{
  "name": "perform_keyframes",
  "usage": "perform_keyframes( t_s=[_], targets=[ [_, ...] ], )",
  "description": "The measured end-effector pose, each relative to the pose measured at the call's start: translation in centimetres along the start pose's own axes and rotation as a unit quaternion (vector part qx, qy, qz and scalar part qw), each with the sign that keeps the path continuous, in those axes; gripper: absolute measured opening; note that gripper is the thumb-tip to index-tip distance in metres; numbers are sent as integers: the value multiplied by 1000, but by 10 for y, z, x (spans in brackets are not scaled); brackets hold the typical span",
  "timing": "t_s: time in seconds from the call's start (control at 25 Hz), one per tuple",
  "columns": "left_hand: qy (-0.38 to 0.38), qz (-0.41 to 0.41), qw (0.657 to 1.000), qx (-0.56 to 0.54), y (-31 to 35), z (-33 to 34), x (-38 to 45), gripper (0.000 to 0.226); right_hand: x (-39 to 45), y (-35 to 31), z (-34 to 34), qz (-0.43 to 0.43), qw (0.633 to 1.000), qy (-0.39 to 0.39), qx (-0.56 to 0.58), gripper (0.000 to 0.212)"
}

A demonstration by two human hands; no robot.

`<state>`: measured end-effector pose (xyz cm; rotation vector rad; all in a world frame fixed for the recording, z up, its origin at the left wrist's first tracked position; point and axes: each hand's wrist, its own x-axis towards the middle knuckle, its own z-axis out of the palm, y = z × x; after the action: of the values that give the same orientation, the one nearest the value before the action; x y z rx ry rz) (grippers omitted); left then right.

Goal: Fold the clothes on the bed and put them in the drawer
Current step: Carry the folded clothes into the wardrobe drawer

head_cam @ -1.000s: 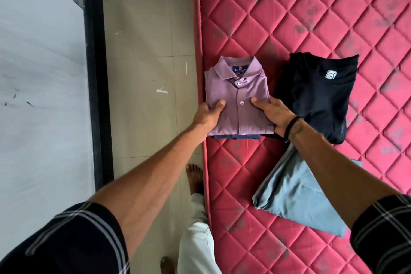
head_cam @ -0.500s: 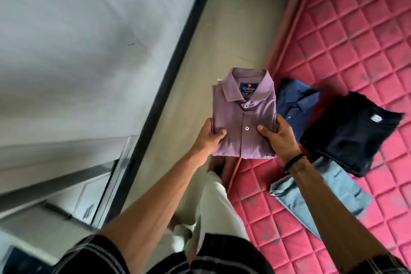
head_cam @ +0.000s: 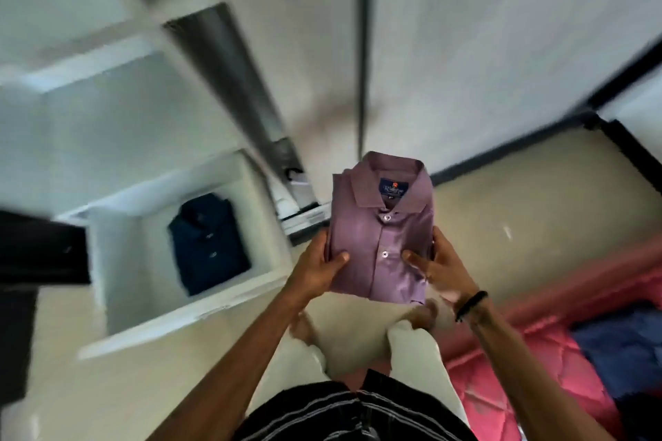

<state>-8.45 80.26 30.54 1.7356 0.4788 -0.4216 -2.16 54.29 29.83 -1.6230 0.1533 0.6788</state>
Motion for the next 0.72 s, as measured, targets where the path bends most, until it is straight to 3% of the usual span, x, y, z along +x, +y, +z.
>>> perform_keyframes(
  t_s=[0.16, 0.36, 0.48, 0.72],
  targets=[
    [99, -25, 994, -42, -38, -140, -66, 54, 19, -39, 157, 0, 995, -98, 2, 54],
    [159, -84, 975, -132, -113, -270, -90, 57, 66, -29, 318, 34, 989, -138, -50, 42],
    [189, -93, 959, -190, -159, -305, -80, 38, 96, -10, 379, 38, 984, -144, -102, 39],
    [256, -114, 947, -160, -280, -320, 10, 51, 177, 41, 434, 13, 971, -138, -196, 45]
  ],
)
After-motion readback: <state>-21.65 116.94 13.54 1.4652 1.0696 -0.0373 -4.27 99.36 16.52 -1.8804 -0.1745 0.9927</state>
